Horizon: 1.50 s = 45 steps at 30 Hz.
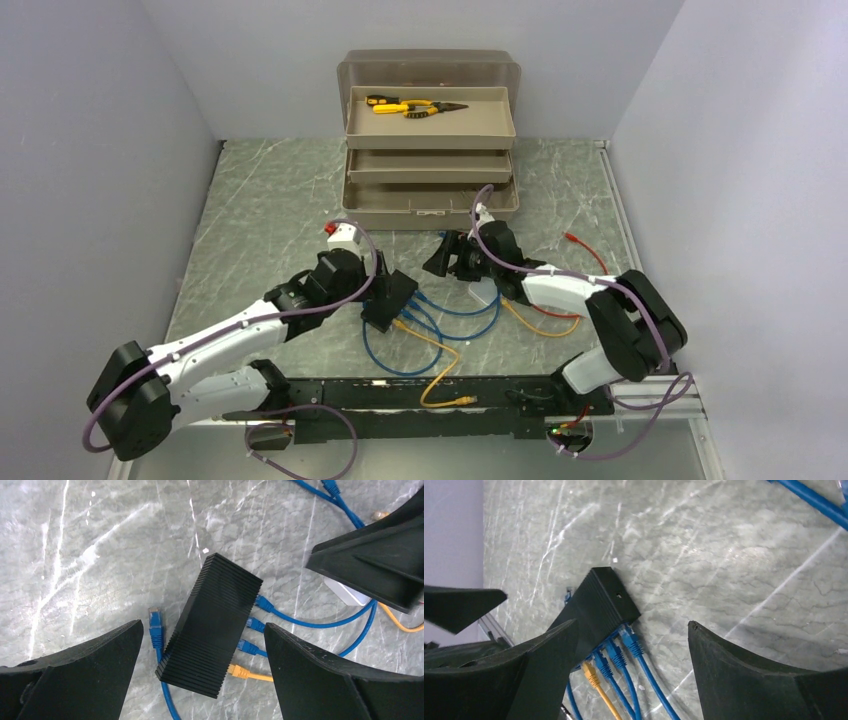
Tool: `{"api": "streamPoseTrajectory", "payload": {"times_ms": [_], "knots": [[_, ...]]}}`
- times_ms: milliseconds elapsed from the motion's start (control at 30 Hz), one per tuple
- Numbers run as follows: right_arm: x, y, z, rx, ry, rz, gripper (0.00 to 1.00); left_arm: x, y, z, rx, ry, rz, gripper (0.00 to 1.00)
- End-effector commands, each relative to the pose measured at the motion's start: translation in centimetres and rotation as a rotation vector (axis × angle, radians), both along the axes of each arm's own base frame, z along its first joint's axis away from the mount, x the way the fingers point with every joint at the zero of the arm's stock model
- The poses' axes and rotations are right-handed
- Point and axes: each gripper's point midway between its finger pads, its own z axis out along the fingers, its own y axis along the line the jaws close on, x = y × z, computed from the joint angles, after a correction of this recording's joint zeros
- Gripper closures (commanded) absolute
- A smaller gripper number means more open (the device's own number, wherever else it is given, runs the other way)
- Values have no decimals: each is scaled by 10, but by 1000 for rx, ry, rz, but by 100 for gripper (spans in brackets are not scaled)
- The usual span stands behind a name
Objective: Pull the plug from the switch port
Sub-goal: Pull the connector from the switch port.
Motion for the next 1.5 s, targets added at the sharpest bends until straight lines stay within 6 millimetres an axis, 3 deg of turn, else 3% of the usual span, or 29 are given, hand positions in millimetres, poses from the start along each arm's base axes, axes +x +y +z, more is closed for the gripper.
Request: {"api": "streamPoseTrajectory", "payload": {"times_ms": [0,67,167,267,433,800,1300,1467], "knots": [[8,5,24,-24,-193,29,17,0,-12,-2,-118,10,-50,1],[2,13,20,-32,-156,101,18,0,-7,-11,-126,33,-38,2],[-7,27,18,22,-129,192,29,-1,0,-26,-140,64,-30,7],[-13,29,9,67,-109,192,33,0,0,-33,-132,92,-45,19],[-17,30,-8,104,-58,186,40,1,-4,-42,-92,130,-75,30],[-19,29,-26,165,4,177,50,5,-15,-56,-85,167,-103,38],[-35,39,-31,223,83,190,64,5,-8,-86,-19,242,-57,50],[-35,43,-30,289,141,153,66,3,-2,-94,13,259,-46,60]]}}
